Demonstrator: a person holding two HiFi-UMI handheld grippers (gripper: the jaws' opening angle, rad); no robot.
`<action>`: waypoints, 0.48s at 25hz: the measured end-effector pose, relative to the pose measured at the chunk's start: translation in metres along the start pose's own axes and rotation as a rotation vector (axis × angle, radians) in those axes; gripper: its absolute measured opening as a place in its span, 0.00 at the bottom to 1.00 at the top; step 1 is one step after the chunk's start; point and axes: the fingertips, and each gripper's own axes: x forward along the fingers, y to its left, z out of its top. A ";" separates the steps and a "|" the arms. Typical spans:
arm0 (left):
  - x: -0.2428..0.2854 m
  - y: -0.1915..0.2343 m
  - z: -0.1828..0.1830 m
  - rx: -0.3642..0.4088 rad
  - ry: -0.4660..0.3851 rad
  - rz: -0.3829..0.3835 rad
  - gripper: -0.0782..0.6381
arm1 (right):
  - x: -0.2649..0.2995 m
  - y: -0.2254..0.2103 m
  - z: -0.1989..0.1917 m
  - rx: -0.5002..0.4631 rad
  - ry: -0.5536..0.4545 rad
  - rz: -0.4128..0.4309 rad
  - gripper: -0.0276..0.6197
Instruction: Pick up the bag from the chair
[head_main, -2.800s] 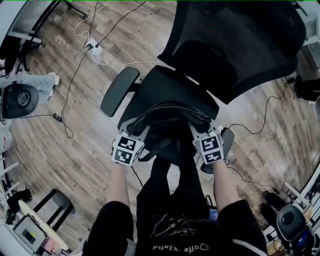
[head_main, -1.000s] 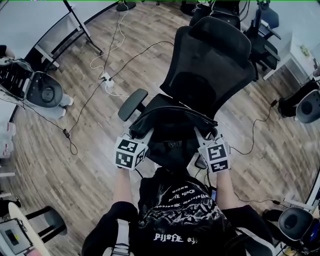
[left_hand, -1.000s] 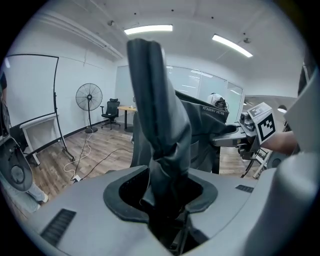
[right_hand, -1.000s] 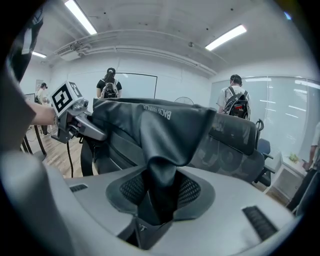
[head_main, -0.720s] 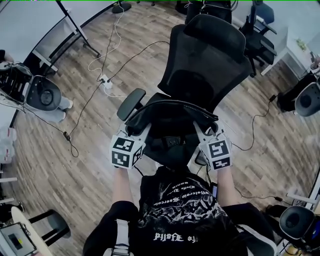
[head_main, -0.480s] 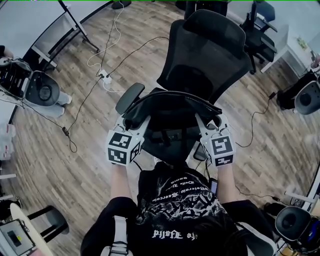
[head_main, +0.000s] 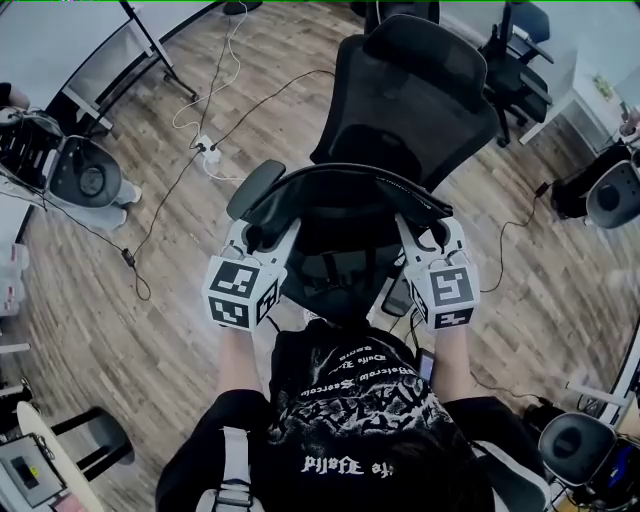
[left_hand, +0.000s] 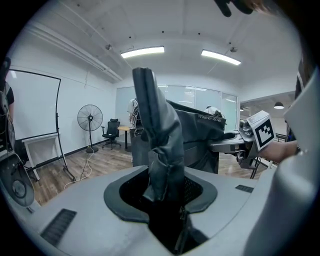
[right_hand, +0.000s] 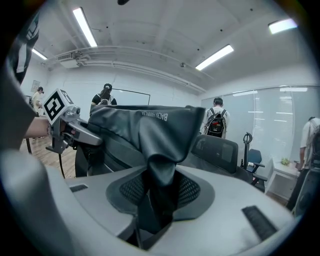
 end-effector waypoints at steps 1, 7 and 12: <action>0.000 -0.001 0.002 0.003 -0.004 0.000 0.31 | -0.001 -0.001 0.002 -0.002 -0.007 -0.003 0.25; 0.002 -0.002 0.010 0.016 -0.019 0.003 0.31 | 0.000 -0.008 0.009 -0.016 -0.031 -0.014 0.25; 0.006 -0.002 0.016 0.025 -0.031 0.005 0.30 | 0.003 -0.013 0.015 -0.017 -0.049 -0.023 0.24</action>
